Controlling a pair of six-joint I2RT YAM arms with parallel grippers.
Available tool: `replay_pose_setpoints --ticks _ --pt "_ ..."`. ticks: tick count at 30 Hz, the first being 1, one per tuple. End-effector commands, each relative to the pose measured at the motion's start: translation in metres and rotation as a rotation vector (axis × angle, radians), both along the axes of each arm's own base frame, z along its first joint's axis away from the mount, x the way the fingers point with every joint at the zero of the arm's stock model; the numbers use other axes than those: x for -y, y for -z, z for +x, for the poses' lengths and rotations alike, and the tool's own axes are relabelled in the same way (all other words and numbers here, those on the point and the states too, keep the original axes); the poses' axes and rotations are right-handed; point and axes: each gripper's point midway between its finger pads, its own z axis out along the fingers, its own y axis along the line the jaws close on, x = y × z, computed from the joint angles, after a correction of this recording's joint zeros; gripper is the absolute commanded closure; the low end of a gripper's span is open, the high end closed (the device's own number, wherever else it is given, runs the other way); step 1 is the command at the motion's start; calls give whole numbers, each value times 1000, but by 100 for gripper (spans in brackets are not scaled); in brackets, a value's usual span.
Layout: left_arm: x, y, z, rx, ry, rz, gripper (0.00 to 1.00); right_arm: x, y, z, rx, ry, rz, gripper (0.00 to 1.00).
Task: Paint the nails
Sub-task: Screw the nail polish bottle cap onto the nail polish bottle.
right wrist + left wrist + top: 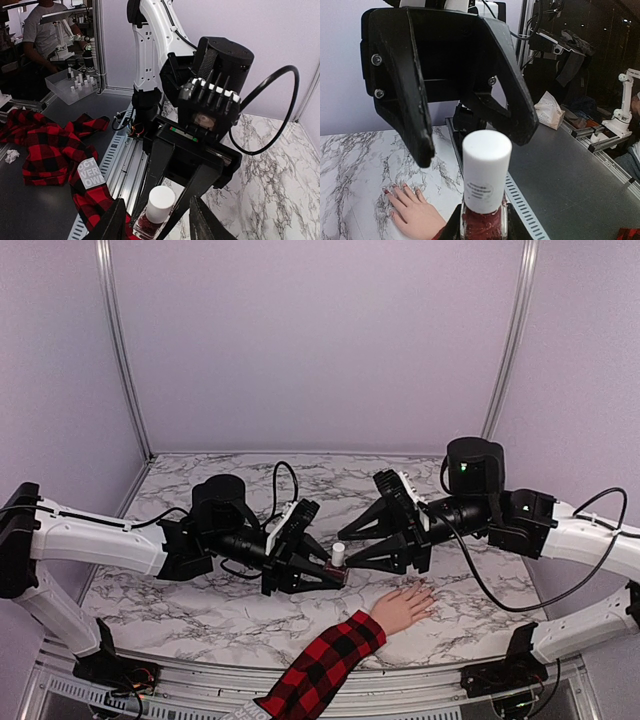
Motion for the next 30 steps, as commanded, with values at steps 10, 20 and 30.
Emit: replay_pose_setpoints --ticks 10,20,30 --pt "3 -16 -18 -15 108 -24 100 -11 -4 -25 -16 -146 -17 69" --pt "3 -14 -17 -11 104 -23 100 -11 -7 -27 -31 -158 -11 64" --pt "2 -15 -17 -4 98 -27 100 -10 -13 -24 -52 -157 8 71"
